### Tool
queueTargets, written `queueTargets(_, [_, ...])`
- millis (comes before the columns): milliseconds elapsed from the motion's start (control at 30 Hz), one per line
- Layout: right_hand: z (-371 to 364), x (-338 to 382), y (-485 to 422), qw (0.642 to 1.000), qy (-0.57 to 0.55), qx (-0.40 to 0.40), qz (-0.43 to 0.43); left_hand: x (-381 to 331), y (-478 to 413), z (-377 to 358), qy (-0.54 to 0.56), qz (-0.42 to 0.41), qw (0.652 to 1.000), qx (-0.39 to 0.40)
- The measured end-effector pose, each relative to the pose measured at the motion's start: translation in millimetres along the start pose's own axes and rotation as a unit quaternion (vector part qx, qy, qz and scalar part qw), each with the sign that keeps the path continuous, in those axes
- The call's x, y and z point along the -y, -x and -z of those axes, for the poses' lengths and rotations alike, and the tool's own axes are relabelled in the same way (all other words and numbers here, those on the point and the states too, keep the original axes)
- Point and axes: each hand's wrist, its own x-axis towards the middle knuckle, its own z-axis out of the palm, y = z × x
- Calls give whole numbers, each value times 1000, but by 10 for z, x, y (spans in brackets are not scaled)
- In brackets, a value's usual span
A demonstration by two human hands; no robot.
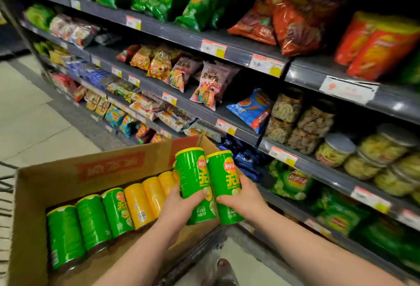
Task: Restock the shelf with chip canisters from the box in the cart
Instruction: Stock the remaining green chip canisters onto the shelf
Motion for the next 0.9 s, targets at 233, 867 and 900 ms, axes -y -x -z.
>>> queueTargets(233, [451,-339,573,995,-61,-78,-23,5,265,-490,-32,-14,996,78])
queueTargets(867, [1962,-2332,3235,916,-162,-332,-153,275,2381,-2962,-152,-73,921,352])
queueTargets(900, [2033,-2431,3391,913,-165,-341,-153,294,2540,-3086,-157,-79,914,366])
